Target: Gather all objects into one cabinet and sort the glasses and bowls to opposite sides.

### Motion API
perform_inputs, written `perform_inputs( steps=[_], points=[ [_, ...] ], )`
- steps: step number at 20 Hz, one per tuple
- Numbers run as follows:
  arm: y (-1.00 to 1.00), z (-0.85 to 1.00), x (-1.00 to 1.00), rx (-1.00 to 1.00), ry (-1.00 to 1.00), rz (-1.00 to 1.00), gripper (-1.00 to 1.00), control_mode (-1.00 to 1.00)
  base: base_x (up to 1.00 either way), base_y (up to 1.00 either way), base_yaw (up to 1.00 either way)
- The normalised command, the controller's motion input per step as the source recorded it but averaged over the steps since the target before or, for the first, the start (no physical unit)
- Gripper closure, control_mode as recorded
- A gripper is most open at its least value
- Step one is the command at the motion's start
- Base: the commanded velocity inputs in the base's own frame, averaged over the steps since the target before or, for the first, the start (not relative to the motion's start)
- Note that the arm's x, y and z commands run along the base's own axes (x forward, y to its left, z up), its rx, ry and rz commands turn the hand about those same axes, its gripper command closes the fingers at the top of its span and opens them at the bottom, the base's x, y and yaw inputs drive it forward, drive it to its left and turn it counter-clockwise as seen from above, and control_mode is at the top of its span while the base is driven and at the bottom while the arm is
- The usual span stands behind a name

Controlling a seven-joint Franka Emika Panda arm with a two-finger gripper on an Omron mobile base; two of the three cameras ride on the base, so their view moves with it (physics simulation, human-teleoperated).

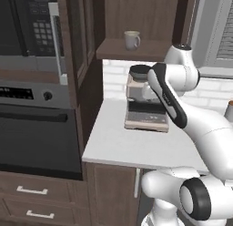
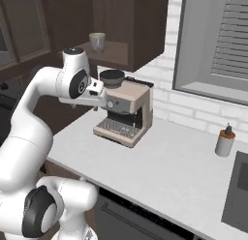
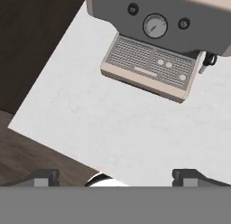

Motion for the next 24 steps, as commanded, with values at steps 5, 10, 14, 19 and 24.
perform_inputs(
  steps=[5, 10, 14, 19, 24],
  points=[
    [0.00, 0.00, 0.00, 0.00, 0.00, 0.00, -1.00, 1.00, 0.79, 0.02, 0.01],
    [0.00, 0.00, 0.00, 0.00, 0.00, 0.00, -1.00, 1.00, 0.79, 0.09, 0.00],
    [0.00, 0.00, 0.00, 0.00, 0.00, 0.00, -1.00, 1.00, 0.56, 0.13, 0.00],
    [0.00, 0.00, 0.00, 0.00, 0.00, 0.00, -1.00, 1.00, 0.19, 0.11, 0.00],
    [0.00, 0.00, 0.00, 0.00, 0.00, 0.00, -1.00, 1.00, 0.00, 0.12, 0.03]
  ],
)
